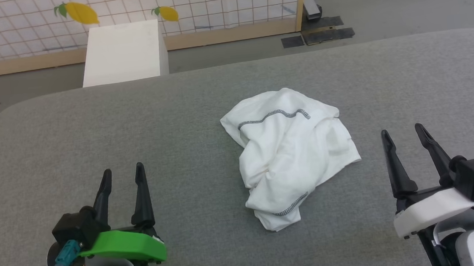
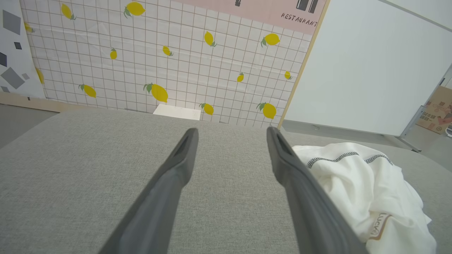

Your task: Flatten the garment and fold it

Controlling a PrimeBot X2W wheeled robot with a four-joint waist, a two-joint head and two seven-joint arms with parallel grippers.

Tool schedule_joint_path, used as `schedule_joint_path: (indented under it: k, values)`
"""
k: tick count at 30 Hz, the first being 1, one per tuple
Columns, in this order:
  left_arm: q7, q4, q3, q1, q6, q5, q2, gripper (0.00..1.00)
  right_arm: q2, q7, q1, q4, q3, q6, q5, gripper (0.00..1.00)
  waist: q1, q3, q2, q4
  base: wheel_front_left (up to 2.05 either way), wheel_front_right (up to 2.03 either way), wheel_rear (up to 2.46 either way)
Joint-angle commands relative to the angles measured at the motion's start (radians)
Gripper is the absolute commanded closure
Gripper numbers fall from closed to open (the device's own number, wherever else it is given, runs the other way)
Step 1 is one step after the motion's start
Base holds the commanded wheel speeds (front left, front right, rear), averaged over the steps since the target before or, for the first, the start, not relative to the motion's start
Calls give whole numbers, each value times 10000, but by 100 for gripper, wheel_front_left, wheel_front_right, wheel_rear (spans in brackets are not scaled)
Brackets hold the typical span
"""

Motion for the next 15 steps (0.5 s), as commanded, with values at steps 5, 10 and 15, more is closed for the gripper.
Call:
schedule_joint_path:
  k: [5,10,15]
  values:
    - [-37,-108,80,24,-248,261,-330,0,-3,1056,-755,732,-268,-17,487,0,0,328,0,421,0,0,0]
    - [-37,-89,101,-207,-380,378,-463,0,-3,2519,-2333,2097,-98,-17,718,0,0,754,0,727,0,0,0]
    - [-37,90,29,-409,-504,382,-541,0,-26,3930,-3886,3644,-239,-17,1319,0,0,1159,0,1036,0,0,0]
